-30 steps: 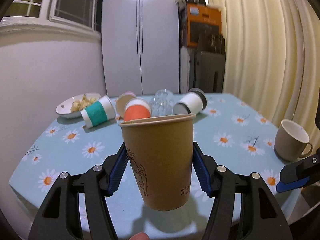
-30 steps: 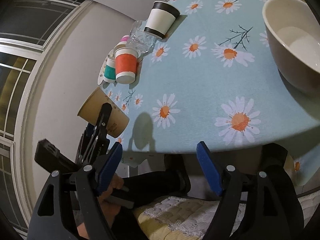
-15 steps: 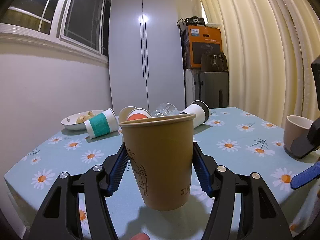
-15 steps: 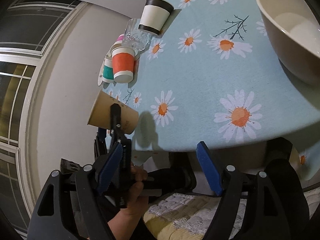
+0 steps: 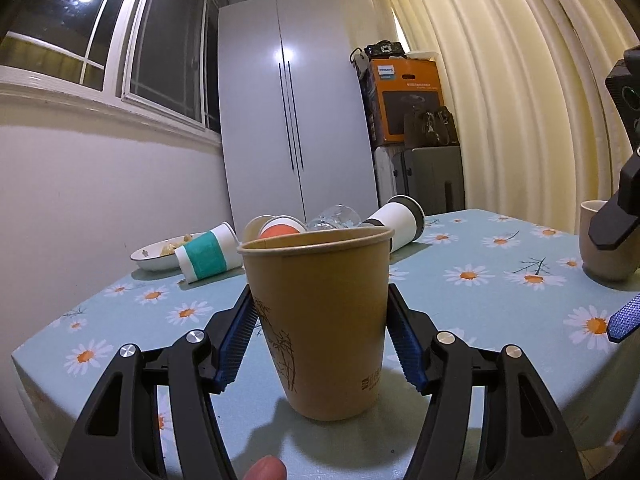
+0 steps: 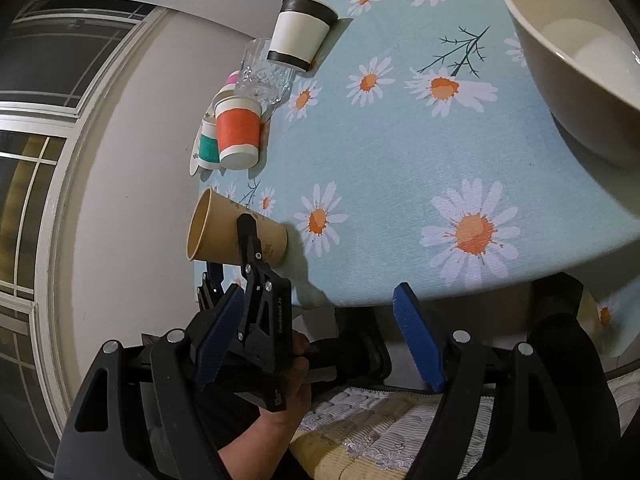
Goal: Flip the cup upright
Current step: 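Lower the tan cup upright onto the tablecloth with the left gripper, then open the left gripper and withdraw it from the standing cup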
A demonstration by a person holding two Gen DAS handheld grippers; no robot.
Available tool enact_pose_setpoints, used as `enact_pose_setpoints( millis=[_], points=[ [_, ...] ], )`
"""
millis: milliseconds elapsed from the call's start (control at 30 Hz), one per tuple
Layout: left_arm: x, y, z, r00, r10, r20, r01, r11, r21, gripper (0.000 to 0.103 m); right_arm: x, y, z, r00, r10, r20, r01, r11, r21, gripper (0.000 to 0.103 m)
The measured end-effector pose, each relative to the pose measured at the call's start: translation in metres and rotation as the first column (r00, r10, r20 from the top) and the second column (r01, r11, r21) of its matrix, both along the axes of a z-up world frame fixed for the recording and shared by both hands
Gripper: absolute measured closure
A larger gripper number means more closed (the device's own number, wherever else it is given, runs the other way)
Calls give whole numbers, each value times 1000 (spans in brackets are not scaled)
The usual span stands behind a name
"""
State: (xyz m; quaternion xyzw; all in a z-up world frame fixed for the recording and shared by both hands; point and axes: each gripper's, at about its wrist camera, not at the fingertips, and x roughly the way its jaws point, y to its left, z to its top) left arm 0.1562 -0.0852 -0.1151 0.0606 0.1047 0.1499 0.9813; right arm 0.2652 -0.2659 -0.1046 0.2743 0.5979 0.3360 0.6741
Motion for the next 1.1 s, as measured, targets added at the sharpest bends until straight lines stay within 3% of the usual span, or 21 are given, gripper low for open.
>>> enact_pose_setpoints(
  millis=[267, 300, 367, 667, 767, 967, 1100],
  points=[
    [1, 8, -7, 999, 25, -34, -26, 999, -27, 40, -1, -1, 0, 1000, 0, 2, 0, 1000, 2, 27],
    [1, 9, -7, 999, 27, -37, -28, 999, -32, 37, -1, 0, 0, 1000, 1, 2, -1, 1000, 2, 27],
    [2, 11, -7, 999, 22, -39, -24, 998, -52, 20, -2, 0, 1, 1000, 1, 4, -1, 1000, 0, 27],
    [-5, 12, 3, 999, -17, -51, 13, 998, -68, 11, -3, -6, 5, 999, -21, 27, 21, 1000, 17, 27],
    [-13, 15, 12, 997, -31, -67, 25, 996, -89, 6, -3, -8, 8, 999, -26, 39, 25, 999, 24, 27],
    [-37, 24, 46, 994, -62, -90, 51, 991, -122, 6, -6, -8, 18, 996, -19, 88, 14, 998, 60, 27],
    [-62, 33, 78, 989, -105, -101, 91, 986, -140, 6, -11, -5, 22, 990, -13, 142, 12, 1000, 14, 27]
  ],
)
